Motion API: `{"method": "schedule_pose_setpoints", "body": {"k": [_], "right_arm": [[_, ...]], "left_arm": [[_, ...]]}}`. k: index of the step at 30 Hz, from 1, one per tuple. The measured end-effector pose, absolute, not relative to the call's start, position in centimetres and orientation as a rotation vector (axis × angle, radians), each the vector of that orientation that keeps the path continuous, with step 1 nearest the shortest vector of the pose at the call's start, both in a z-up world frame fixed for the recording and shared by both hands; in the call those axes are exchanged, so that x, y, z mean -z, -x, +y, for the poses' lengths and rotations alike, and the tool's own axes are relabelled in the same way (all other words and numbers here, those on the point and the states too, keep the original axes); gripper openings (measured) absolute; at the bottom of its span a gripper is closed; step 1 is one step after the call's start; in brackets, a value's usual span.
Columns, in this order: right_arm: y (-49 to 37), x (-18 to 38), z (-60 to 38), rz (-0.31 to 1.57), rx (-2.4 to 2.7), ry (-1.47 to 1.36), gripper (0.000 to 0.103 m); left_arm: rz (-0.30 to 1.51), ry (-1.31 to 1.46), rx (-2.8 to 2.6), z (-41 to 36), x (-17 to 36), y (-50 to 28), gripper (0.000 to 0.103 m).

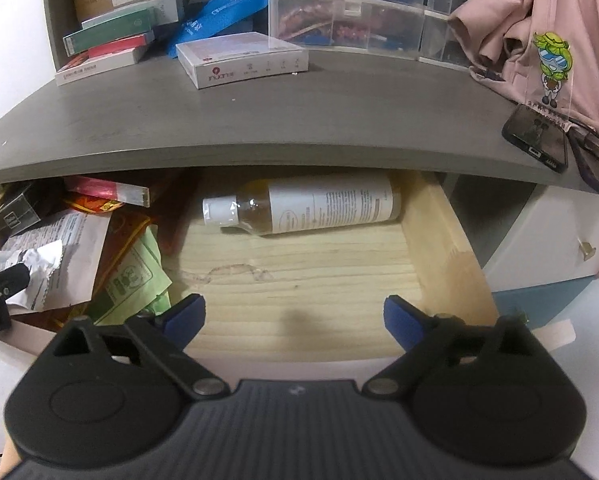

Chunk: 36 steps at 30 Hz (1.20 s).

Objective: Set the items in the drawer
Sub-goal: 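Release the knob with the right gripper and hold it over the drawer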

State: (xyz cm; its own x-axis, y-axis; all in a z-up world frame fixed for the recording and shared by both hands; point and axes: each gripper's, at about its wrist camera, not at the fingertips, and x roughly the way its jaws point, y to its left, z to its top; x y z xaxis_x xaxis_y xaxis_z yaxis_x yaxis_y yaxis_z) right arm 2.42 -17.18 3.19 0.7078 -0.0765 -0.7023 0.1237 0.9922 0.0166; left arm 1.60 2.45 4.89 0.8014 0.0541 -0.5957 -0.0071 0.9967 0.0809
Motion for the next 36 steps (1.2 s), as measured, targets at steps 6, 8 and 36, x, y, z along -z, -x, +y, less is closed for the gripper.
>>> {"method": "schedule_pose_setpoints", "body": {"k": [6, 8, 36], "right_arm": [[-1.7, -3.1, -17.2, 0.769, 0.105, -0.067, 0.096], [-1.5, -3.1, -17.2, 0.773, 0.099, -0.069, 0.096], [2.2, -2.9, -16.6, 0.761, 0.107, -0.058, 0.096]], "left_arm": [[0.645, -0.085, -0.036, 2.7, -4.6, -1.2, 0.103], [0.653, -0.080, -0.031, 2.8, -4.6, -1.0, 0.103], [0.647, -0.103, -0.022, 2.9, -5.0, 3.7, 0.103]]}}
